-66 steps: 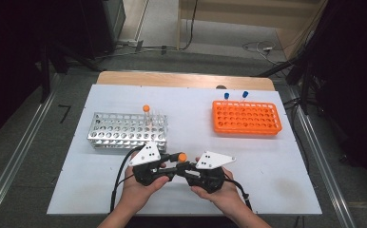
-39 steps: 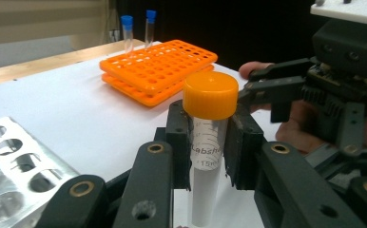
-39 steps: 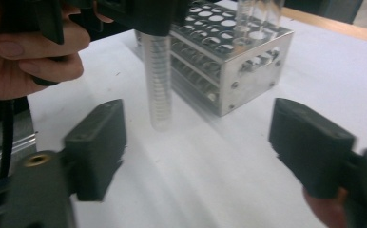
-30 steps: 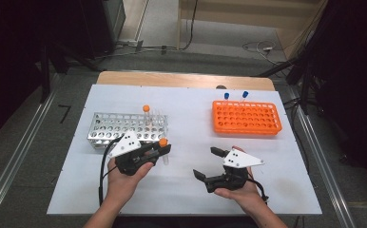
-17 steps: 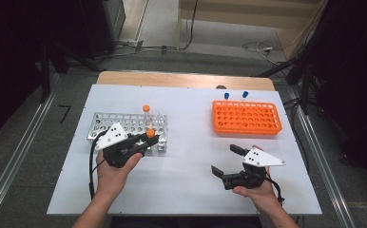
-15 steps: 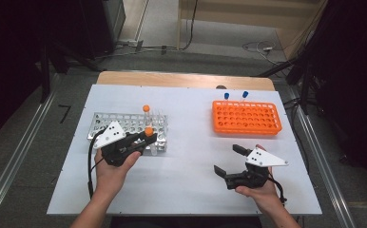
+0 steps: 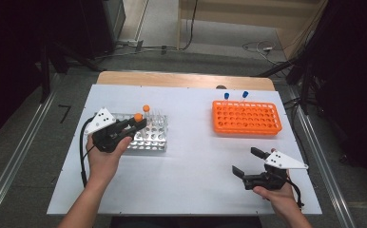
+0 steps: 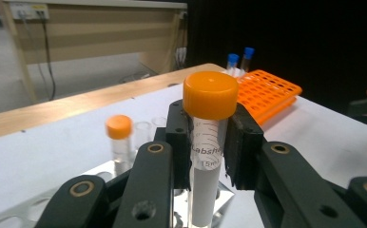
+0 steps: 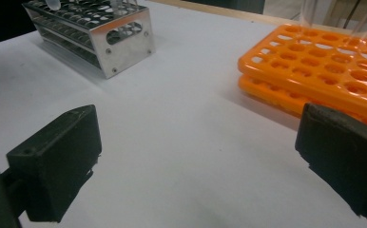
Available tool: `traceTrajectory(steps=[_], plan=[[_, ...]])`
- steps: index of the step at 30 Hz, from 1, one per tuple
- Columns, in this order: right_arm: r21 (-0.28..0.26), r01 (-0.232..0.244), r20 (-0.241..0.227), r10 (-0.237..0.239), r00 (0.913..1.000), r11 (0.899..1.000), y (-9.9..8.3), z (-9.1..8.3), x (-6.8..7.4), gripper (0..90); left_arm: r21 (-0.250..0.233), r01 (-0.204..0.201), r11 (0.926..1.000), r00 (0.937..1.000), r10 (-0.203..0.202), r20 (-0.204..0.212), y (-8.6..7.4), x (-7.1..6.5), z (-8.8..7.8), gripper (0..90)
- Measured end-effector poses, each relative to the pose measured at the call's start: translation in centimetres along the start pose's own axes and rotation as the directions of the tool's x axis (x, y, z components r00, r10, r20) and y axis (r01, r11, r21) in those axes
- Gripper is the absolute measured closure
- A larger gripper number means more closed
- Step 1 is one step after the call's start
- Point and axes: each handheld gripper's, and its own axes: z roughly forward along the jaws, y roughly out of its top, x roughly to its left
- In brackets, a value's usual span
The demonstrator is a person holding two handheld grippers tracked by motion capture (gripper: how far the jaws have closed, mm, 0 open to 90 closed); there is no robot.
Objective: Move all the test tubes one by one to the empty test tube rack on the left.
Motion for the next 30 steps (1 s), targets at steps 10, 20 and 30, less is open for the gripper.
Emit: traceTrajectory(steps=[10,20,30], plan=[[0.01,-0.02,0.041,0.02,0.999,1.0,-1.2,-1.4,-2.1,0.2,-0.017,0.033,0.9993,0.9975,-0.034,-0.062,1.0,2.9,0.6,74.9],[0.012,-0.047,0.066,0.046,0.9967,0.999,-1.7,-1.6,-3.4,0.7,-0.02,0.063,0.9978,0.9909,-0.065,-0.118,1.1,4.8,2.5,74.9],[0.009,-0.053,0.072,0.052,0.996,0.999,-1.8,-1.6,-3.5,1.0,0.0,0.084,0.9964,0.9838,-0.083,-0.159,0.7,5.8,4.8,74.9]])
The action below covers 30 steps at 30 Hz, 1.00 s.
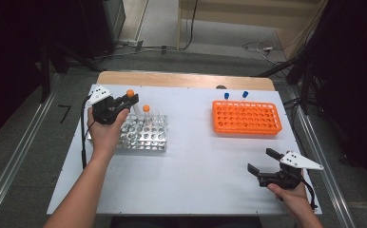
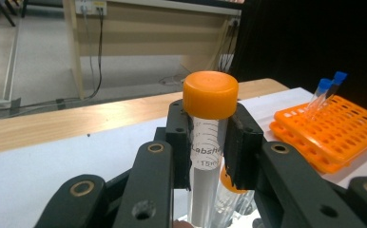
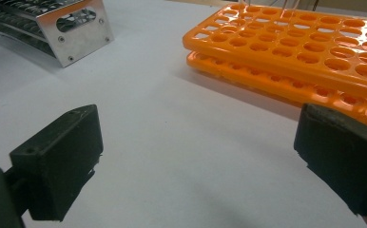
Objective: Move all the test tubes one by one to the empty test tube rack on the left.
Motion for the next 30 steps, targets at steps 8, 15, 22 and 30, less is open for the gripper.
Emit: traceTrajectory(steps=[8,15,22,30], plan=[[0.002,-0.002,0.002,0.002,1.0,1.0,-0.1,0.0,-0.1,1.3,0.022,-0.005,0.9997,1.0,0.005,-0.007,-0.4,-0.3,0.9,74.9],[0.002,-0.004,0.004,0.004,1.0,1.0,-0.1,0.0,-0.1,1.4,0.064,0.005,0.9979,0.9996,-0.003,-0.028,-1.2,-0.5,1.2,74.6],[0.003,-0.004,0.004,0.004,1.0,1.0,-0.1,0.1,-0.1,1.6,0.107,-0.026,0.9939,0.9984,0.031,-0.047,-1.8,-1.1,1.3,73.6],[0.002,-0.006,0.003,0.006,1.0,1.0,-0.1,0.1,-0.1,1.7,0.142,0.001,0.9898,0.9985,0.007,-0.054,-2.0,-1.1,1.2,66.4]])
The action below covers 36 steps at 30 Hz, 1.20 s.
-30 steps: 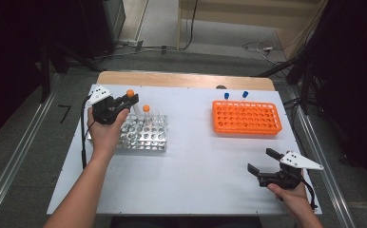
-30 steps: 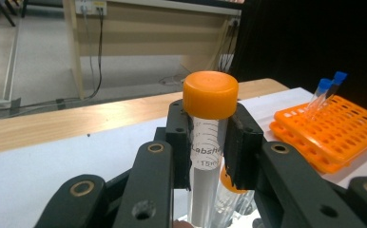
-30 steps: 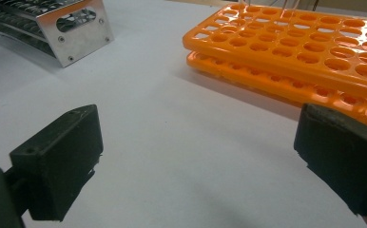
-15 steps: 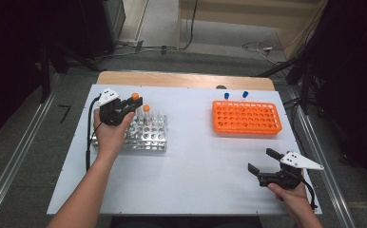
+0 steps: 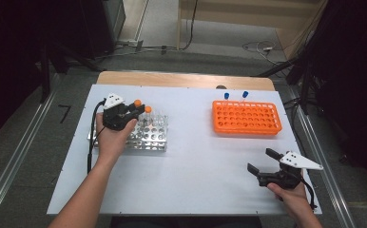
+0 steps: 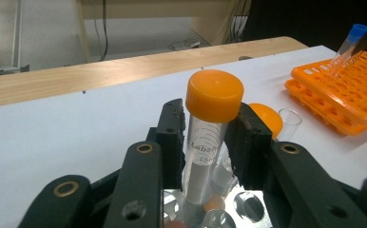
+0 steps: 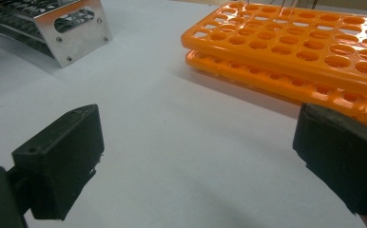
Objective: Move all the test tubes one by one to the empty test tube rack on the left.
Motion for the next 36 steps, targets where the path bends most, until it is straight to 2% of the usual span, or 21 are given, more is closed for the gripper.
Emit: traceTrajectory(steps=[3,6,8,12,18,21,27,30,36], plan=[[-0.001,-0.001,-0.001,0.001,1.0,1.0,0.0,0.0,0.0,1.7,0.006,0.027,0.9996,0.9995,-0.026,-0.018,0.0,0.1,-0.3,54.2],[-0.002,-0.003,-0.002,0.003,1.0,1.0,0.0,0.0,0.0,1.7,-0.003,0.051,0.9987,0.9987,-0.051,-0.009,0.0,0.2,-0.8,40.4],[-0.002,-0.005,-0.002,0.005,1.0,1.0,0.1,0.0,0.0,1.7,-0.009,0.053,0.9986,0.9986,-0.053,0.003,0.0,0.1,-1.2,31.5],[-0.003,-0.012,-0.003,0.012,0.9999,1.0,0.2,0.1,0.1,1.7,-0.022,0.036,0.9991,0.9989,-0.035,0.032,-0.1,-0.4,-2.0,16.7],[-0.004,-0.016,0.004,0.016,0.9999,1.0,0.5,0.2,0.1,2.1,-0.04,0.006,0.9992,0.9956,-0.002,0.094,-0.5,-1.7,-3.5,3.3],[-0.01,-0.021,0.005,0.021,0.9998,1.0,0.7,0.3,0.1,2.3,-0.05,-0.017,0.9986,0.9919,0.023,0.125,-0.7,-2.5,-4.3,0.0],[-0.018,-0.024,0.023,0.025,0.9994,1.0,1.4,0.5,0.1,2.8,-0.077,-0.024,0.9967,0.9835,0.038,0.177,-1.0,-3.9,-5.6,0.0],[-0.021,-0.027,0.03,0.027,0.9992,0.999,1.8,0.7,0.0,2.9,-0.091,-0.021,0.9957,0.9808,0.038,0.191,-1.3,-4.5,-6.1,0.0],[-0.028,-0.025,0.043,0.027,0.9987,0.999,2.8,1.5,-0.2,3.2,-0.101,-0.046,0.9938,0.9749,0.067,0.212,-2.1,-6.0,-6.9,0.0]])
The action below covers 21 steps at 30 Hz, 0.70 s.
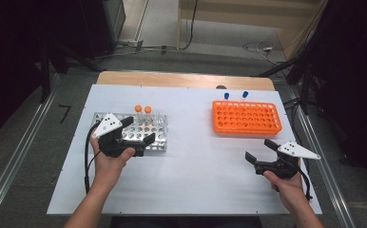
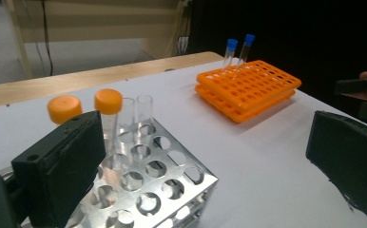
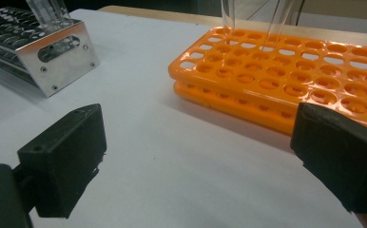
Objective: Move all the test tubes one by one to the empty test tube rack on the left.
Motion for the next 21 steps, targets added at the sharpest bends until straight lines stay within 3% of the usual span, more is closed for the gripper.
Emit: traceTrajectory(steps=[9,21], plan=[[-0.009,-0.014,0.013,0.014,0.9998,1.0,1.8,2.2,-0.6,3.5,0.0,-0.018,0.9998,0.9995,0.018,0.028,-1.4,-1.5,-0.6,0.0],[-0.007,-0.049,0.045,0.049,0.9978,0.999,4.5,6.3,-2.2,3.4,-0.001,0.003,1.0,0.9992,-0.003,0.041,-2.4,-1.7,-1.1,0.0]])
